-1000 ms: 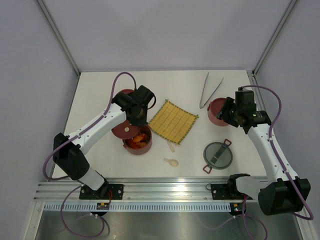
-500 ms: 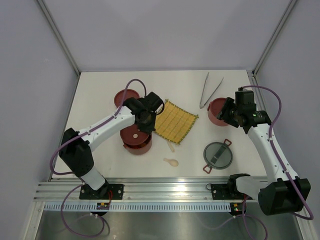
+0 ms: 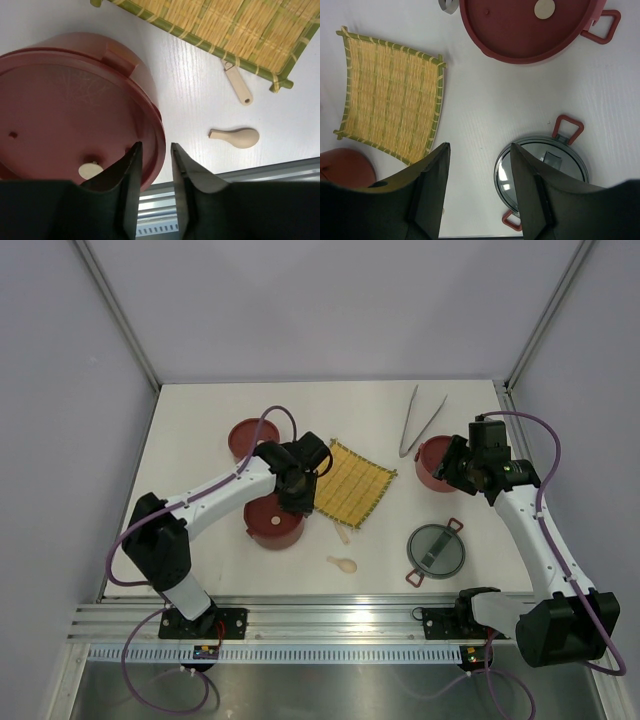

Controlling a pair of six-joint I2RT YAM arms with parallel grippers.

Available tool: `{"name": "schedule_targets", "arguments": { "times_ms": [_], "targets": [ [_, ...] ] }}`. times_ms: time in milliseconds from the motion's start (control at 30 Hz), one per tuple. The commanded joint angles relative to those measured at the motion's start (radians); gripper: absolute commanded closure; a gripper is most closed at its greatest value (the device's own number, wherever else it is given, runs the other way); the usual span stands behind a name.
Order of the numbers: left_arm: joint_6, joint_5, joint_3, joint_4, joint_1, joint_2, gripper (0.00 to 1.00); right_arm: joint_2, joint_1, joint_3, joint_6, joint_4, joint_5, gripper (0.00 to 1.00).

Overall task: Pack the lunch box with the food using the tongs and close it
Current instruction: Close the box lid on the packing box.

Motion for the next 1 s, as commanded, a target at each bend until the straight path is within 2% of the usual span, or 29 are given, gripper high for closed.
{"name": "schedule_targets", "arguments": {
  "times_ms": [0, 33, 167, 267, 367, 400, 500, 633, 733, 767, 967],
  "targets": [
    [-0.005, 0.012, 0.027, 0.009, -0.015, -0.001, 0.64, -0.007, 0.006, 0.003, 0.003, 0.02, 0.014, 0.41],
    [-0.001, 0.008, 0.038, -0.011, -0.017, -0.001, 0.6, -0.008, 0.006, 0.005, 0.001, 0.017, 0.015, 0.41],
    [0.012, -0.026, 0.101, -0.064, -0.025, -0.018, 0.52, -0.019, 0.006, 0.008, 0.0, 0.015, 0.017, 0.41],
    [0.015, -0.069, 0.139, -0.095, -0.025, -0.039, 0.52, -0.016, 0.006, 0.014, 0.0, 0.014, 0.017, 0.41],
    [0.015, -0.138, 0.156, -0.109, -0.025, -0.062, 0.64, -0.016, 0.006, 0.015, -0.002, 0.01, 0.014, 0.41],
    [0.018, -0.152, 0.161, -0.109, -0.022, -0.067, 0.74, -0.017, 0.006, 0.015, 0.0, 0.01, 0.012, 0.41],
    [0.021, -0.155, 0.162, -0.108, -0.014, -0.079, 0.78, -0.025, 0.007, 0.017, 0.0, 0.007, 0.012, 0.41],
    [-0.013, -0.169, 0.092, -0.054, 0.009, -0.11, 0.77, -0.027, 0.006, 0.023, 0.0, 0.003, 0.012, 0.41],
    [-0.033, -0.123, -0.051, 0.05, 0.06, -0.145, 0.71, -0.03, 0.006, 0.017, 0.001, 0.0, 0.011, 0.41],
    [-0.037, -0.112, -0.118, 0.069, 0.07, -0.144, 0.69, -0.031, 0.006, 0.015, 0.001, 0.001, 0.011, 0.41],
    [-0.08, -0.019, -0.279, 0.204, 0.095, -0.081, 0.68, -0.04, 0.006, 0.009, 0.006, -0.006, 0.006, 0.41]
  ]
}}
